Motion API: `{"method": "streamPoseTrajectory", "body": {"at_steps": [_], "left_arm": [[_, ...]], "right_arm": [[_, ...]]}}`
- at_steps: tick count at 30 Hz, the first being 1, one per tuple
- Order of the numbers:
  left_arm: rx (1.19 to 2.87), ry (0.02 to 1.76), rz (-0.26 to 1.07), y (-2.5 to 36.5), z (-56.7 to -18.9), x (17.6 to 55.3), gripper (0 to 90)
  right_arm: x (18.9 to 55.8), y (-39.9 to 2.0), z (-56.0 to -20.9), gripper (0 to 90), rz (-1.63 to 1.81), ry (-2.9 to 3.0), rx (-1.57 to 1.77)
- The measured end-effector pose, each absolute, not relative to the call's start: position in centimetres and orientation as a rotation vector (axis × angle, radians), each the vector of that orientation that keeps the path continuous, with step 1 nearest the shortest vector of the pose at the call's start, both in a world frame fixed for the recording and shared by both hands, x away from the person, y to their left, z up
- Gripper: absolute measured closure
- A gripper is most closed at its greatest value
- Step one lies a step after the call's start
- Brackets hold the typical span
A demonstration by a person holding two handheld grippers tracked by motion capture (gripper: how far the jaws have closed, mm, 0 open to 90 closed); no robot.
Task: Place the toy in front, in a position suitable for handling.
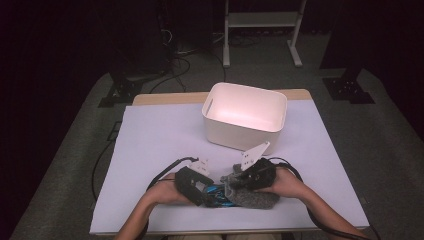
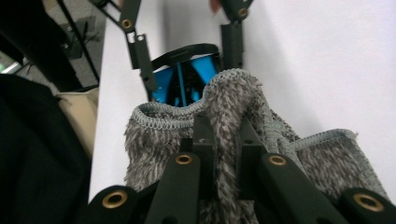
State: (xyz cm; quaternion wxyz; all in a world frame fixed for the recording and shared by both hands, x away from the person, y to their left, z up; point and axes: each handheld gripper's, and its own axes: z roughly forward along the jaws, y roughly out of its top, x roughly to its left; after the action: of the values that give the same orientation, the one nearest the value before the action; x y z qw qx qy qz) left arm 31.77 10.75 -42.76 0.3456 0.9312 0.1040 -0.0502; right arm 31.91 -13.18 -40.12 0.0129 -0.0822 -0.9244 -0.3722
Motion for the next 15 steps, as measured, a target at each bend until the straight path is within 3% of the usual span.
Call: {"method": "streamPoseTrajectory", "body": {"at_steps": [15], "left_arm": [[2.449, 0.194, 0.002, 10.6, -42.2, 30.4, 30.8]], "right_arm": [[33.2, -12.6, -39.9, 81.6, -1.147, -2.861, -0.259]]}}
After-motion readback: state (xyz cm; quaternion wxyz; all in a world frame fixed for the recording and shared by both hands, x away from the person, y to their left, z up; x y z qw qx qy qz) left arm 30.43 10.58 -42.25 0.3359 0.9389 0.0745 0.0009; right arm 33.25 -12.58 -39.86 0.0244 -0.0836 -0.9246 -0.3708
